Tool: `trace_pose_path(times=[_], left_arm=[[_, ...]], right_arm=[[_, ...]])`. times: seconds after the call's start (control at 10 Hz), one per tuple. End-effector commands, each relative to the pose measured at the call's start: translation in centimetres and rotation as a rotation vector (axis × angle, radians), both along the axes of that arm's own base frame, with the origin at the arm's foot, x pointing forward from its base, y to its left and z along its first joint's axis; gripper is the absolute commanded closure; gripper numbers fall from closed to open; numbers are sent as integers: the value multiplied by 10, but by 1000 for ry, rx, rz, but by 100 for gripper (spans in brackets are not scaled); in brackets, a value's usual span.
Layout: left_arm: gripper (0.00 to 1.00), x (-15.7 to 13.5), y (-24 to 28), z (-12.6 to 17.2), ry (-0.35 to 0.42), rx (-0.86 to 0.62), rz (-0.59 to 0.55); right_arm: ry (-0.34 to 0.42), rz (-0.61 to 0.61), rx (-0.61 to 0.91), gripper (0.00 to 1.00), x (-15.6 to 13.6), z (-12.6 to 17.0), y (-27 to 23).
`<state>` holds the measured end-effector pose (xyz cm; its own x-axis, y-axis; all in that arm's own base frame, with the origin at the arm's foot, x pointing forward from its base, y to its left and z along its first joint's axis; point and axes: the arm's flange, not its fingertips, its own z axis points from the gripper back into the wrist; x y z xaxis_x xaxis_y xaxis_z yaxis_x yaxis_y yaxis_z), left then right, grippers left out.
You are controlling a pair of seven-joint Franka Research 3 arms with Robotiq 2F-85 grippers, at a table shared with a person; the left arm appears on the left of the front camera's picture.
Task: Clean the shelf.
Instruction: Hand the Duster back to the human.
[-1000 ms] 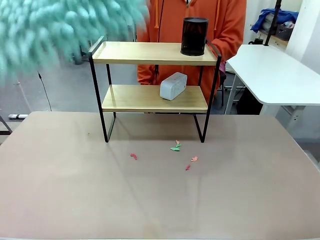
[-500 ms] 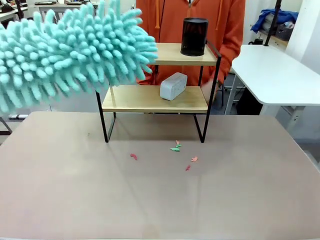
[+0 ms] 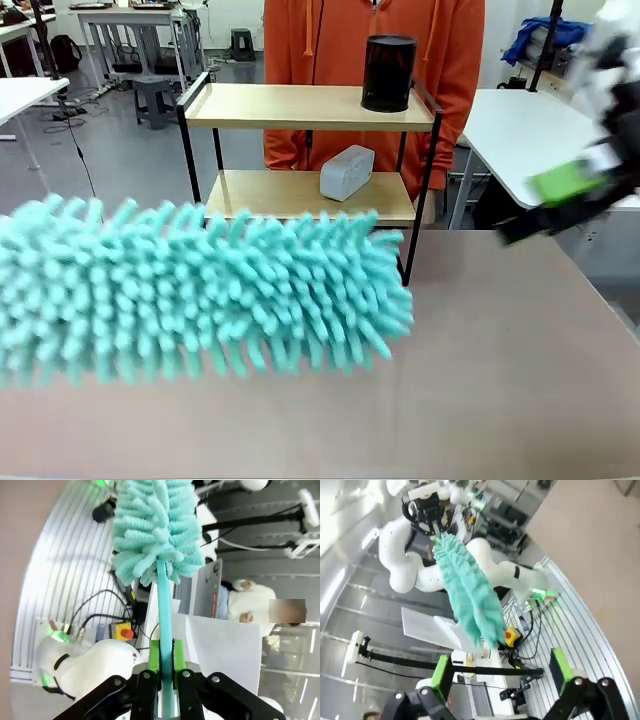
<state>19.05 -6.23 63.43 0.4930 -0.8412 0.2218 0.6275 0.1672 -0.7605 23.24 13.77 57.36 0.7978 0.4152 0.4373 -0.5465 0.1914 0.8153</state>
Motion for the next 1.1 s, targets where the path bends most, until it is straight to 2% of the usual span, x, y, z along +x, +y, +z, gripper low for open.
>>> trace_pose_path(times=[0.0, 0.2, 0.4, 0.6, 0.8, 1.0], left_arm=[[88, 14, -11, 0, -19, 16, -75], [88, 29, -27, -10, 20, 8, -89], [88, 40, -33, -15, 58, -19, -92], [88, 41, -36, -15, 67, -44, -102], [88, 41, -37, -13, 69, -66, -116], [88, 41, -40, -18, 82, -51, -109]], right_arm=[[23, 91, 72, 0, 23, -6, 32], [103, 171, 103, 0, 7, -17, 66], [129, 232, 99, 0, -10, -37, 85], [100, 260, 80, 0, -20, -46, 93], [138, 295, 92, 0, -23, -55, 101], [114, 295, 105, 0, -28, -53, 101]])
